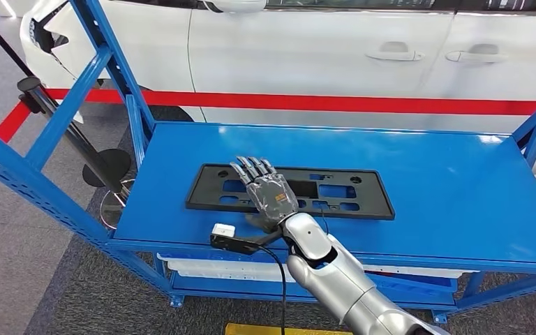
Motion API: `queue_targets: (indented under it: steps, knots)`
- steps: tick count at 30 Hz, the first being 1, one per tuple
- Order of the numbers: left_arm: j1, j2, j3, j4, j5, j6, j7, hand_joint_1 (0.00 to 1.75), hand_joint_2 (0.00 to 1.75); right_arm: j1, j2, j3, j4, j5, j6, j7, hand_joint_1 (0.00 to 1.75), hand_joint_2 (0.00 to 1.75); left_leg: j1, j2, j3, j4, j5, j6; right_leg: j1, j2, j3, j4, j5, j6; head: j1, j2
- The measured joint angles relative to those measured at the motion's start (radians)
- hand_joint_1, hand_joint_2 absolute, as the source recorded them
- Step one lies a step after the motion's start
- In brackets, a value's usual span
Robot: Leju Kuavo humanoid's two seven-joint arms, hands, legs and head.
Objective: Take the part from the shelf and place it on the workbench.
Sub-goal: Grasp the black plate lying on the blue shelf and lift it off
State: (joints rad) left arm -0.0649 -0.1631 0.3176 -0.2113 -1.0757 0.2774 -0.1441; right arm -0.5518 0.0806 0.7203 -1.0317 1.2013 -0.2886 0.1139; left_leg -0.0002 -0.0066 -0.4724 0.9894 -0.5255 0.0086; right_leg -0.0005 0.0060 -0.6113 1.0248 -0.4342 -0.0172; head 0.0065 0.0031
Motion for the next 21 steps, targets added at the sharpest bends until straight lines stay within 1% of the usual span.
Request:
queue_targets:
  steps: [6,15,21]
  knots:
    - [0.007,0.003,0.0,0.0,-0.002,0.007,0.02,0.0,0.0,-0.016,0.0,-0.002,0.098,-0.012,0.007,-0.004,0.0,1.75,0.0,0.0,0.0,0.0,0.0,0.0,0.0,0.0,0.0,0.0,0.0,0.0,0.0,0.0]
    - [0.008,0.008,0.003,0.0,0.005,0.014,0.014,0.0,0.0,-0.015,0.001,-0.002,0.113,-0.017,-0.003,-0.009,0.0,1.75,0.0,0.0,0.0,0.0,0.0,0.0,0.0,0.0,0.0,0.0,0.0,0.0,0.0,0.0]
    - [0.007,0.008,0.004,0.0,0.001,0.013,0.003,0.0,0.0,-0.016,0.002,-0.002,0.119,0.02,0.013,0.05,0.0,1.75,0.0,0.0,0.001,0.0,0.0,0.0,0.0,0.0,0.001,-0.001,0.0,0.0,0.0,0.0]
